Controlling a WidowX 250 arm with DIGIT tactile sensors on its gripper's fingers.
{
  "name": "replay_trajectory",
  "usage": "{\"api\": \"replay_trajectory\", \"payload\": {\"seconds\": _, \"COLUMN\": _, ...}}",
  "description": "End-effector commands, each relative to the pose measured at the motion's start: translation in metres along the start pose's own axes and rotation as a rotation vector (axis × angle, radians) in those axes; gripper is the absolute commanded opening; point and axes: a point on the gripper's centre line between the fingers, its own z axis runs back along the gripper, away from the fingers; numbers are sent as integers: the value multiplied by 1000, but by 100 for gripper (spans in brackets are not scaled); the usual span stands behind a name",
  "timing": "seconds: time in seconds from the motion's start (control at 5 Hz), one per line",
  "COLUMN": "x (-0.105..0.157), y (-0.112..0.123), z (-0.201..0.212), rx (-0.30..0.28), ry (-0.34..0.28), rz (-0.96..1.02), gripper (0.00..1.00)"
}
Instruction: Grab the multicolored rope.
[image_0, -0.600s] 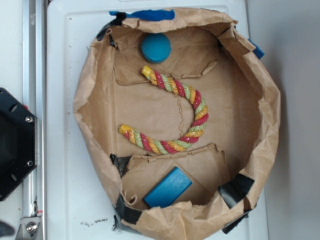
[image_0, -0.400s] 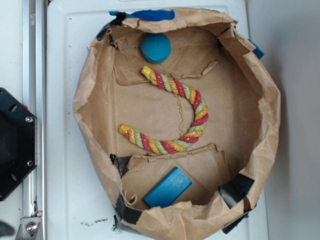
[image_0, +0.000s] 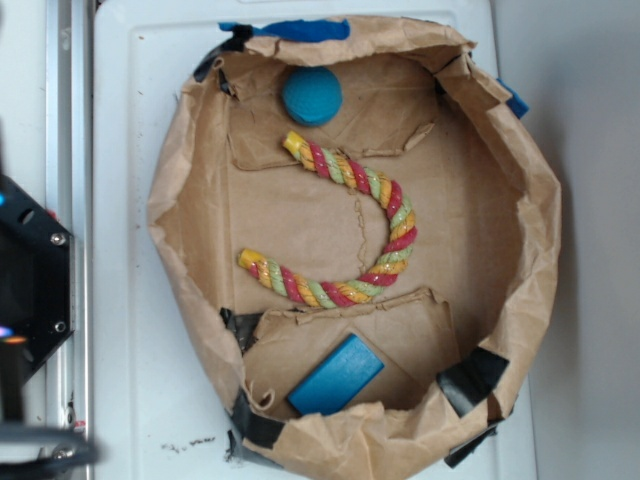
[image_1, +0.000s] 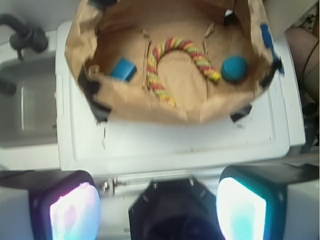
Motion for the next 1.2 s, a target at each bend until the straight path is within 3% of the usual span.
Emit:
{"api": "replay_trajectory", "payload": {"seconds": 0.0, "x": 66, "y": 2, "z": -3, "rx": 13, "ry": -94, "rz": 124, "gripper": 100}}
{"api": "replay_trajectory", "payload": {"seconds": 0.2, "x": 91, "y": 7, "z": -27, "rx": -64, "ry": -146, "rz": 382, "gripper": 100}}
{"api": "replay_trajectory", "payload": {"seconds": 1.0, "x": 91, "y": 7, "z": -27, "rx": -64, "ry": -146, "rz": 382, "gripper": 100}}
